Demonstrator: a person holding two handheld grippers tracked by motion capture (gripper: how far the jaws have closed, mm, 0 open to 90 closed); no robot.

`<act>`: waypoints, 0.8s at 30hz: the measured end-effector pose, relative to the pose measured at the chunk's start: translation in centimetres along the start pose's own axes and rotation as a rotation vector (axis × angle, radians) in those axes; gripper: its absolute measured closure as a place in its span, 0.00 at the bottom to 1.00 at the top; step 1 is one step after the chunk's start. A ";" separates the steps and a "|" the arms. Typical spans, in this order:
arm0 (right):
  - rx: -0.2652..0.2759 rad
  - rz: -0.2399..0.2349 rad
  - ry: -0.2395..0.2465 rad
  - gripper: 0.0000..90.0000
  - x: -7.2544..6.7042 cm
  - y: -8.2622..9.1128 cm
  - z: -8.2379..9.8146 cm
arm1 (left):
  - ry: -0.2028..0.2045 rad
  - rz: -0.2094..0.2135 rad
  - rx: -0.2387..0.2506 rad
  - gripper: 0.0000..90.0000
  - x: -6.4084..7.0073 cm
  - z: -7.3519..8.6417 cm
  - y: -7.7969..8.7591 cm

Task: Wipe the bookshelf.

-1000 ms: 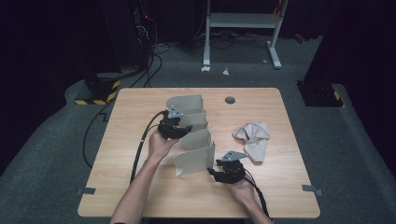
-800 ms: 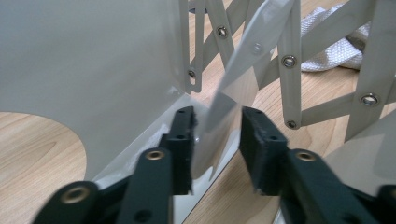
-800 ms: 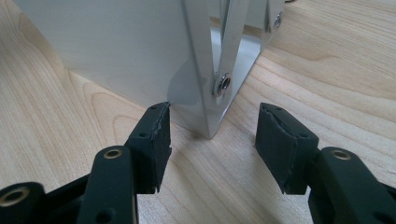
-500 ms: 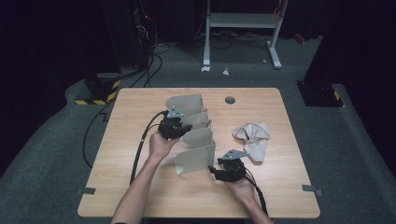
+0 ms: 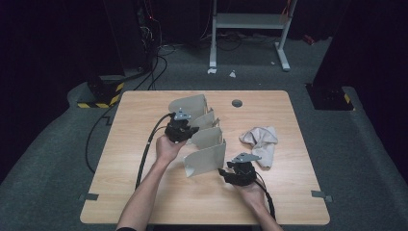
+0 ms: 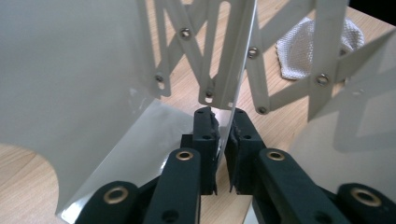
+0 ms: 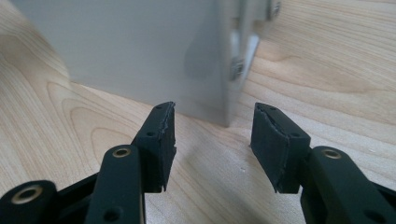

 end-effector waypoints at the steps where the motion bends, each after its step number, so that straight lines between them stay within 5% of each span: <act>1: 0.003 0.003 -0.004 0.55 0.0 0.1 0.0 | 0.000 -0.002 -0.001 0.95 0.0 -0.1 -0.1; 10: 0.024 0.019 -0.032 0.54 0.3 0.5 -0.2 | 0.063 -0.018 0.009 0.97 -0.4 -0.7 -0.7; 24: 0.069 0.040 -0.042 0.52 -1.4 0.2 -1.1 | 0.132 -0.082 0.003 0.98 -0.3 -2.2 -2.1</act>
Point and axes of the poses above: each handheld gripper's, and its own axes: y roughly backward along the jaws, z roughly out of its underside, x roughly to its right, the point moved 3 cm from there along -y, roughly forward along the jaws, and after that the axes turned 5 degrees about z, right-handed, at the moved point
